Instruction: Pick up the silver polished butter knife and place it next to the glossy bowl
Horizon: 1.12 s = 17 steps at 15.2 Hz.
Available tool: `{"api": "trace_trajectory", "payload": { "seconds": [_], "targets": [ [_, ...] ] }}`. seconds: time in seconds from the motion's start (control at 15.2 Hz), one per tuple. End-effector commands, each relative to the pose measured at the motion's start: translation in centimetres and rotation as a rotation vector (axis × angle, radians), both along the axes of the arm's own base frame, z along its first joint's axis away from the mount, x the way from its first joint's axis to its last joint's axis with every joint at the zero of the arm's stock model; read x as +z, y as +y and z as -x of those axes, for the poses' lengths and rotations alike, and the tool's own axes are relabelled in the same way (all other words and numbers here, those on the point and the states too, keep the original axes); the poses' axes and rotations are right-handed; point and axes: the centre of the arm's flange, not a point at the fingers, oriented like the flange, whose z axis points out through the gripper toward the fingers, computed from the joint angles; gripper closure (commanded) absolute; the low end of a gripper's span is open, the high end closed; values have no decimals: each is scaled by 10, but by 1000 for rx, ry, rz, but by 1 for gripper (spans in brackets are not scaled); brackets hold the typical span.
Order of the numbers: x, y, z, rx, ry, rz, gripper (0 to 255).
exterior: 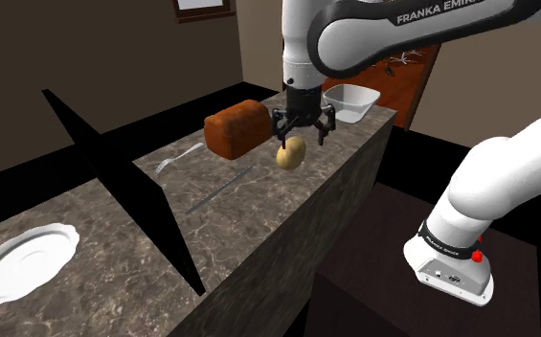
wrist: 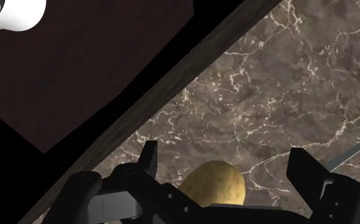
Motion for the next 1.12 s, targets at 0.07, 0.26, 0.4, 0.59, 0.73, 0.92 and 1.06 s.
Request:
{"api": "trace_trajectory", "payload": {
  "seconds": [0.07,0.26,0.4,0.59,0.73,0.92,1.06],
  "targets": [
    [-19,26,-22,-125,-6,-1,0],
    [-37,48,-50,-243,-12,-1,0],
    [-48,61,-69,-322,-16,0,0],
    [-66,78,-101,-440,-22,0,0],
    [-77,86,-123,-518,-26,1,0],
    [-94,96,-158,-636,-31,1,0],
    [-105,100,-181,-715,-35,2,0]
  ]
}}
